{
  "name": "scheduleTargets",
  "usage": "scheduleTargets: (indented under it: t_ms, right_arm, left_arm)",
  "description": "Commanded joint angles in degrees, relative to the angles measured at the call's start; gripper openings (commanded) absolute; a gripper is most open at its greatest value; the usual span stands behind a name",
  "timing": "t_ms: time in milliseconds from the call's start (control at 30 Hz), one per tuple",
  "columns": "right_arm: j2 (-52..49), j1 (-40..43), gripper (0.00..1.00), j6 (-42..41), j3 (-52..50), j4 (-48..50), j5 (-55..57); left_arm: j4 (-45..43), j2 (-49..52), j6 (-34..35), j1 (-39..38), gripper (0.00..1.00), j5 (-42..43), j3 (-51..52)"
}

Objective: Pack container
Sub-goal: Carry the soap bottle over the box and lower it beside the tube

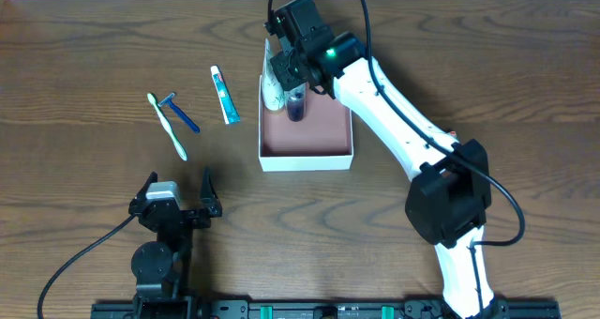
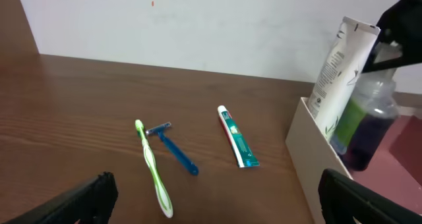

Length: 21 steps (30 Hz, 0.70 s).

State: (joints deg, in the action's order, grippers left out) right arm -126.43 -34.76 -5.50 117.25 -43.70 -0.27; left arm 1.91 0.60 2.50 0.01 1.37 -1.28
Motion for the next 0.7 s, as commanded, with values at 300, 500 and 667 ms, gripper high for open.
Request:
scheduleTargets:
  t_ms: [300,500,667]
  right_arm:
    - [-1.4,-0.9,0.02,-0.7,1.1,1.6,0.0]
    - [-1.4,-0.9,0.38,-0.6,1.1,1.7,0.0]
    - [-1.4,-0.9,0.54,-0.6,1.1,1.7,0.0]
  left_arm:
    - [2.1,-0.4,-1.0,0.3,0.98,-0.5,1.0]
    - [2.1,-0.4,-1.0,0.3,0.98,-0.5,1.0]
    - [2.1,-0.4,-1.0,0.3,0.98,-0.5,1.0]
